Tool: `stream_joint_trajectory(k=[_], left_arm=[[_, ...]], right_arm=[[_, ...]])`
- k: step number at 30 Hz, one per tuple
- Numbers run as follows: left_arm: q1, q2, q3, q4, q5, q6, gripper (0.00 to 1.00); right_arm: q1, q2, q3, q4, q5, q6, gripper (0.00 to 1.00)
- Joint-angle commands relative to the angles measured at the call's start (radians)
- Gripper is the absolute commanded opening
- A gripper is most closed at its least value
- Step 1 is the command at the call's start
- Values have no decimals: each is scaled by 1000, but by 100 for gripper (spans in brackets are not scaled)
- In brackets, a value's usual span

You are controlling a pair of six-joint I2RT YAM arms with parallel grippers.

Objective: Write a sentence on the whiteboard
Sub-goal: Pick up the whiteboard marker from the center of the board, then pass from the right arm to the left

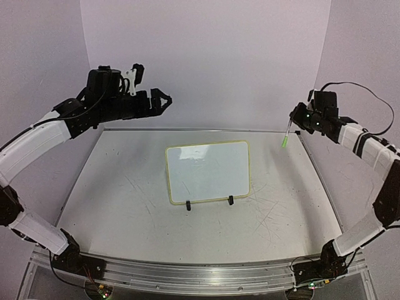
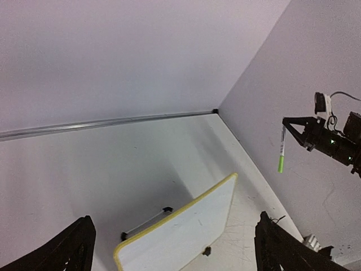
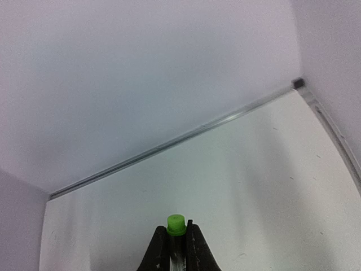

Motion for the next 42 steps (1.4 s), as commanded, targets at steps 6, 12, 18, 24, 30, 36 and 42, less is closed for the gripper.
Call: stream_joint_trajectory(k=[6, 12, 18, 24, 30, 36, 42], left_arm=[[-98, 235, 64, 372, 588, -152, 95], [-197, 347, 96, 458, 543, -96, 94], [-201, 394, 91, 521, 520, -124, 89], [-202, 431, 126, 527, 542, -133, 80], [-211, 452, 150, 532, 595, -127, 70], [-215, 424, 114, 535, 572, -114, 52], [-214, 391, 86, 536, 530, -94, 35]], right_arm=[[267, -167, -80, 299, -291, -223, 0], [317, -178, -166, 542, -287, 5, 0], [333, -154, -208, 740, -304, 186, 0], [363, -114, -197, 806, -326, 264, 0], [400, -97, -194, 821, -307, 271, 0], [418, -99, -201, 821, -286, 271, 0], [435, -96, -209, 829, -283, 288, 0]])
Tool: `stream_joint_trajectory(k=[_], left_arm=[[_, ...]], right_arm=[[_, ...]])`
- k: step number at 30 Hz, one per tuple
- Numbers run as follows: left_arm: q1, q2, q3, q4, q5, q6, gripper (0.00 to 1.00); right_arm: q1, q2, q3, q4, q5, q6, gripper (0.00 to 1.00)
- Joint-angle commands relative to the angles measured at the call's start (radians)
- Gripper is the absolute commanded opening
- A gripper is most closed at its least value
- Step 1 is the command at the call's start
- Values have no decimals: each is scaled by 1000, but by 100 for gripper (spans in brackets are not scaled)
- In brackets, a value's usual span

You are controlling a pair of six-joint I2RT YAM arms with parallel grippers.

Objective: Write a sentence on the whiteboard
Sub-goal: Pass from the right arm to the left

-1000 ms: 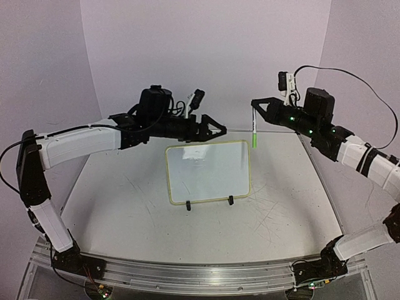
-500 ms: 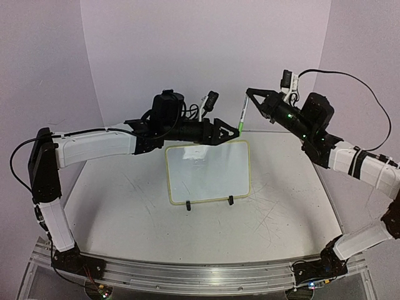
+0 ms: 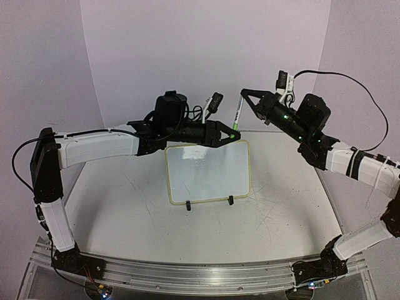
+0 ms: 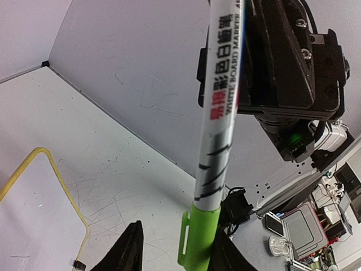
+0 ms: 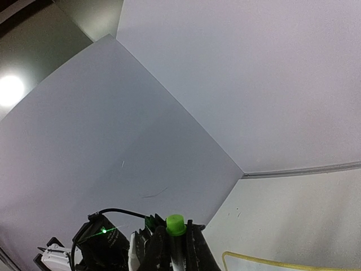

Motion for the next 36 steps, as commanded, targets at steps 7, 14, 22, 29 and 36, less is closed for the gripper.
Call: stream_joint_trajectory(k=[7, 14, 22, 29, 36], left_arm=[[1, -131, -72, 36, -109, 91, 12], [0, -216, -110, -94, -201, 316, 0], [1, -346, -176, -228, -367, 581, 0], [1, -400, -189, -255, -381, 659, 0], [1, -414, -191, -270, -373, 679, 0]], right_arm=[[27, -3, -16, 51, -20, 30, 0], [27, -7, 77, -286, -43, -164, 67], [23, -92, 112, -550, -161, -525, 98], [24, -70, 176, -639, -294, -636, 98], [30, 31, 253, -613, -481, -584, 93]])
